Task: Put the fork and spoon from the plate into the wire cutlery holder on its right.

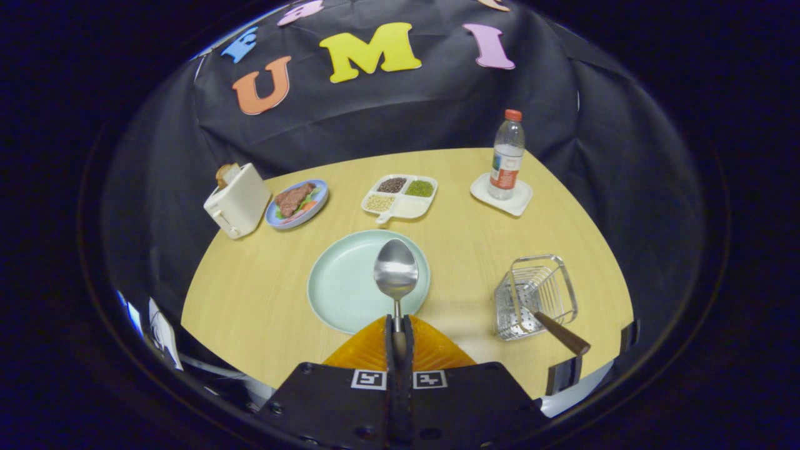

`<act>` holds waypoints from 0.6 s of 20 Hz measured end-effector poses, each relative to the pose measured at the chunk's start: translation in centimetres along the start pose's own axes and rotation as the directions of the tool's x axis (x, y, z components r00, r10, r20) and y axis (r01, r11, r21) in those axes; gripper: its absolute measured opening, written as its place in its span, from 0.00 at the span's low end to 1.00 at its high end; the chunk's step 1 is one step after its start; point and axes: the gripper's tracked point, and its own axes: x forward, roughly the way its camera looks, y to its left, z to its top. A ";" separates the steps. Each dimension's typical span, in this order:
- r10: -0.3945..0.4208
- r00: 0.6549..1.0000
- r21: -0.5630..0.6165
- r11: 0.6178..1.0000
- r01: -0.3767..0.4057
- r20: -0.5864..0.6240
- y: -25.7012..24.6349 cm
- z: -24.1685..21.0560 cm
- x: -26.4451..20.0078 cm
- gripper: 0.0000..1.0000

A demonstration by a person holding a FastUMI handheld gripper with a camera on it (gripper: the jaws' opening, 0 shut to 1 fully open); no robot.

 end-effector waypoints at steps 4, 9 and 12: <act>-0.014 0.999 0.013 1.000 0.013 0.051 -3.6 1.2 -2.8 0.01; -0.031 0.996 0.035 0.999 0.029 0.080 -7.8 2.2 -5.2 0.01; -0.076 0.992 0.045 0.996 0.071 0.097 -10.6 2.5 -5.9 0.01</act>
